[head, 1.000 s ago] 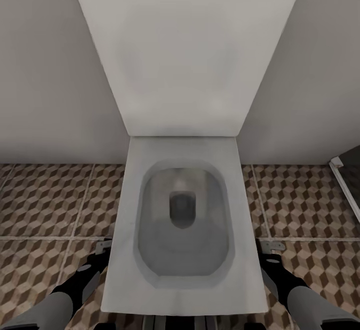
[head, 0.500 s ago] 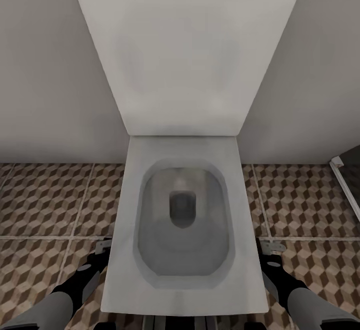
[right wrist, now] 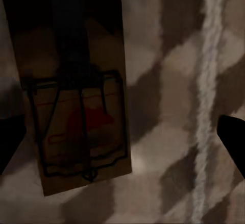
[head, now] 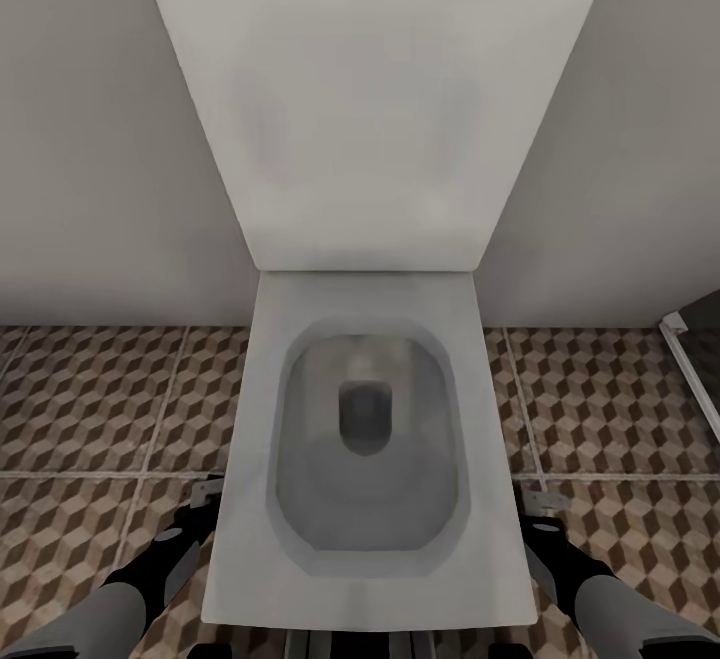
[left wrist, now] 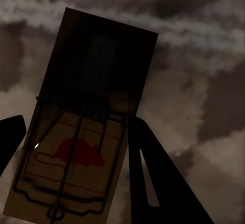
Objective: Take the four mousetraps from the cabinet in the bathroom and place them on the bathroom floor. Make sure all four end up on the same floor surface, and ensure that at least two of them are either under or directly next to the same bathroom sink.
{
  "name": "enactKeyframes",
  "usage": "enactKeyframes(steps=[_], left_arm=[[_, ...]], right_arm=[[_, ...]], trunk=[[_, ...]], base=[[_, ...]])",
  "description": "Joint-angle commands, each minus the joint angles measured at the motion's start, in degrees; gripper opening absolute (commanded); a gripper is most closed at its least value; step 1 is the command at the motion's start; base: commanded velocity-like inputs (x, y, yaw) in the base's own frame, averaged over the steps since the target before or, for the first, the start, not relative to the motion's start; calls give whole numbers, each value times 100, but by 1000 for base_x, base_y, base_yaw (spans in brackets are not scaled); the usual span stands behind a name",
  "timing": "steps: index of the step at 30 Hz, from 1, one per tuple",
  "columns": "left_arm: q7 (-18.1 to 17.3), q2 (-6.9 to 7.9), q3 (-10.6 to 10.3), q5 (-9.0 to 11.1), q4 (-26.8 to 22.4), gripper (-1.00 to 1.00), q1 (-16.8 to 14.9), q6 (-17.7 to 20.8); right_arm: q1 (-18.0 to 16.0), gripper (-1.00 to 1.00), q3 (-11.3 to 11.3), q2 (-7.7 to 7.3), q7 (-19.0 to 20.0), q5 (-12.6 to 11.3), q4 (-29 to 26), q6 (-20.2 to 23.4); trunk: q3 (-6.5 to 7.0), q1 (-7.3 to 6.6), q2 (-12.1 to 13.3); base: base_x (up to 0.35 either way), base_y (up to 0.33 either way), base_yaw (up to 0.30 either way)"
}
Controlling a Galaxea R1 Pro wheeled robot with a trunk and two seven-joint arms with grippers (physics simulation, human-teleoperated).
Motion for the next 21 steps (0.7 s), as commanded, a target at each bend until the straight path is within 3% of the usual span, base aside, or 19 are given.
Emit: enactKeyframes(steps=[1,21], left_arm=[[2,-1,-17,57,20,-100,1,-17],[2,-1,-17,57,20,-100,1,-17]], right_arm=[[1,100,50,-4,-28,-53,-14,36],[1,100,57,-4,-28,-33,-14,38]], trunk=[[-3,0,-1],[-3,0,-1]], base=[[0,0,0],[0,0,0]])
